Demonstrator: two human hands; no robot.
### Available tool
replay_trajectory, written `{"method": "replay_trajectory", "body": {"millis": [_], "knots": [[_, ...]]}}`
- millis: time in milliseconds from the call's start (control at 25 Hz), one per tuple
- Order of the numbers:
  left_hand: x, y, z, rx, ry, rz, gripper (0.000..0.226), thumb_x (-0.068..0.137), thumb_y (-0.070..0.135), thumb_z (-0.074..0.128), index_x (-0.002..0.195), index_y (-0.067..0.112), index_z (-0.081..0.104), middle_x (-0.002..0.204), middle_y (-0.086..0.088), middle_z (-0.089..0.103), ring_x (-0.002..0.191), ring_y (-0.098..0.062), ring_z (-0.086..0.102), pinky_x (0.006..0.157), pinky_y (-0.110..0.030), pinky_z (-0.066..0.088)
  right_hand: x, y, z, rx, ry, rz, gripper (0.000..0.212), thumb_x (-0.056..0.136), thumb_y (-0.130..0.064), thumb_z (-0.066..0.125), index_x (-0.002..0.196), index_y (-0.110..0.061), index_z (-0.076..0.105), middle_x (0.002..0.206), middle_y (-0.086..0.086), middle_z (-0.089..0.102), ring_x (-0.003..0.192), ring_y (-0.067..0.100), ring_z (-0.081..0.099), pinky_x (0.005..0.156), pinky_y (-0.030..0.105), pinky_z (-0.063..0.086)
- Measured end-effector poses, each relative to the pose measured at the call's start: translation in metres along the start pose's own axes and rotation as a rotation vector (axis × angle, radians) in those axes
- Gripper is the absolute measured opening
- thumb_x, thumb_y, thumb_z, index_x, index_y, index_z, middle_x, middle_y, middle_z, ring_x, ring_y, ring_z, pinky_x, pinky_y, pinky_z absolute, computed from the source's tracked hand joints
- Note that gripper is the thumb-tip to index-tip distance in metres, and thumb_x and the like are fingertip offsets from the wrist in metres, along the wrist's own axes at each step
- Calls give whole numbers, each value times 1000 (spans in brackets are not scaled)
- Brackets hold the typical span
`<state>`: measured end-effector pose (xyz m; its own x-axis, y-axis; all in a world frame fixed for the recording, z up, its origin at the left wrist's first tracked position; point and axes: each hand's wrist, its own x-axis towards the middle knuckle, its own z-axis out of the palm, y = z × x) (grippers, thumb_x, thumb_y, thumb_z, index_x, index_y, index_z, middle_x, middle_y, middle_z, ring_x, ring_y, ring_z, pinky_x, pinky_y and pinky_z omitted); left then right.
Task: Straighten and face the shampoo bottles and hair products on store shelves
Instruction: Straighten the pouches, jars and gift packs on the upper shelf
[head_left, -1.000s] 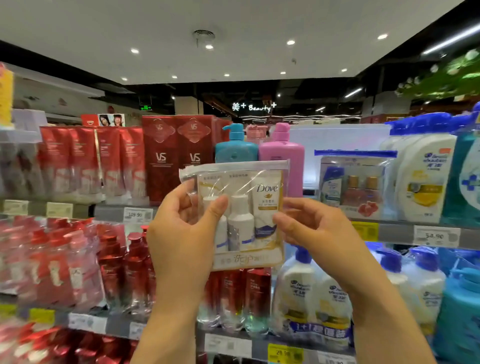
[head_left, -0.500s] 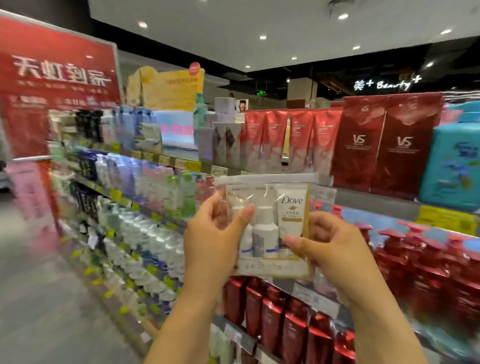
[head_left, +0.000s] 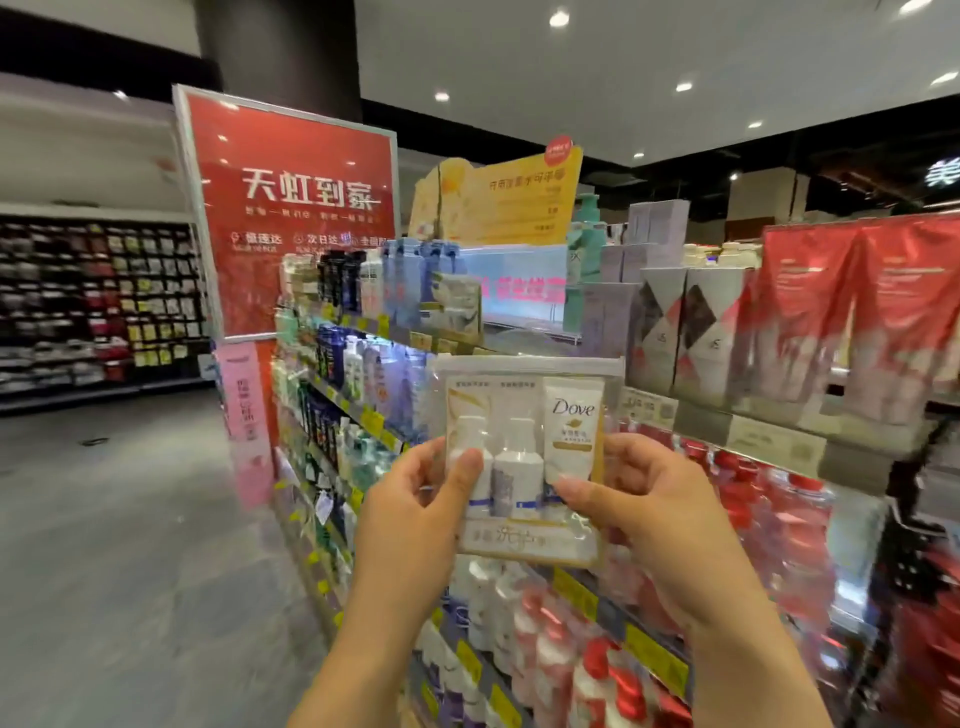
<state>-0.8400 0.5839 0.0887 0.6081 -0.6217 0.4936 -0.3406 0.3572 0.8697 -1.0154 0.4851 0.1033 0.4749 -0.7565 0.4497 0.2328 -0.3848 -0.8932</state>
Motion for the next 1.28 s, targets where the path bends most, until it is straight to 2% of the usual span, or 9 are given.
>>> {"method": "replay_trajectory", "body": {"millis": [80, 200, 280, 440, 640, 840, 920, 1040, 1280], "knots": [[43, -15, -9, 26, 33, -10, 71, 65, 78, 62, 120, 35, 65, 107, 10, 73, 96, -12, 70, 82, -41, 58, 49, 14, 17, -2, -75, 25, 39, 73, -16, 85, 109, -14, 70, 96, 2, 81, 86, 20, 78, 64, 24, 60], [108, -42, -21, 44, 93, 4, 17, 74, 64, 62, 91, 65, 64, 92, 22, 73, 83, -4, 71, 64, -25, 59, 119, 35, 50, -10, -105, 20, 26, 83, -28, 80, 106, -23, 70, 96, -3, 80, 84, 18, 78, 62, 24, 60], [144, -65, -30, 55, 134, 32, 12, 81, 57, 62, 85, 69, 61, 90, 25, 72, 79, -1, 71, 62, -25, 58, 158, 54, 75, -6, -80, 23, 19, 87, -36, 74, 102, -26, 70, 93, -3, 80, 80, 16, 78, 58, 22, 58], [213, -111, -42, 28, 150, 34, 11, 80, 63, 62, 87, 71, 60, 91, 30, 71, 82, 5, 69, 63, -20, 57, 222, 90, 113, -37, -11, -14, 18, 88, -22, 76, 100, -35, 71, 94, -3, 80, 80, 16, 78, 54, 20, 56], [335, -174, -56, 59, 30, 118, 71, 74, 79, 52, 126, 33, 62, 100, 23, 69, 89, 11, 64, 73, -17, 51, 309, 108, 141, -85, 364, -218, 23, 85, -19, 78, 98, -38, 73, 92, -4, 81, 77, 15, 78, 56, 25, 58], [438, -215, -53, 63, -159, 157, 49, 86, 52, 61, 125, 24, 63, 98, 24, 64, 87, 22, 56, 61, 1, 42, 386, 77, 128, -129, 814, -418, 25, 80, -25, 80, 98, -30, 64, 86, -1, 80, 73, 13, 76, 62, 37, 63], [474, -227, -44, 69, -236, 185, 45, 87, 45, 64, 125, 21, 64, 105, 15, 67, 93, 11, 60, 69, -4, 44, 423, 75, 125, -237, 921, -436, 24, 78, -25, 80, 92, -33, 62, 83, 0, 78, 76, 17, 75, 69, 47, 64], [508, -240, -23, 69, -288, 224, 46, 88, 40, 66, 127, 18, 62, 116, 6, 65, 102, -8, 61, 88, -27, 48, 468, 79, 116, -387, 964, -392, 25, 84, -18, 80, 89, -32, 60, 86, 0, 77, 81, 17, 76, 75, 51, 63], [553, -256, 17, 37, -310, 299, 49, 88, 40, 65, 131, 17, 59, 125, 1, 58, 112, -18, 57, 97, -40, 48, 515, 95, 86, -471, 980, -254, 29, 84, -11, 80, 89, -34, 62, 94, 2, 78, 86, 20, 77, 77, 49, 63]]}}
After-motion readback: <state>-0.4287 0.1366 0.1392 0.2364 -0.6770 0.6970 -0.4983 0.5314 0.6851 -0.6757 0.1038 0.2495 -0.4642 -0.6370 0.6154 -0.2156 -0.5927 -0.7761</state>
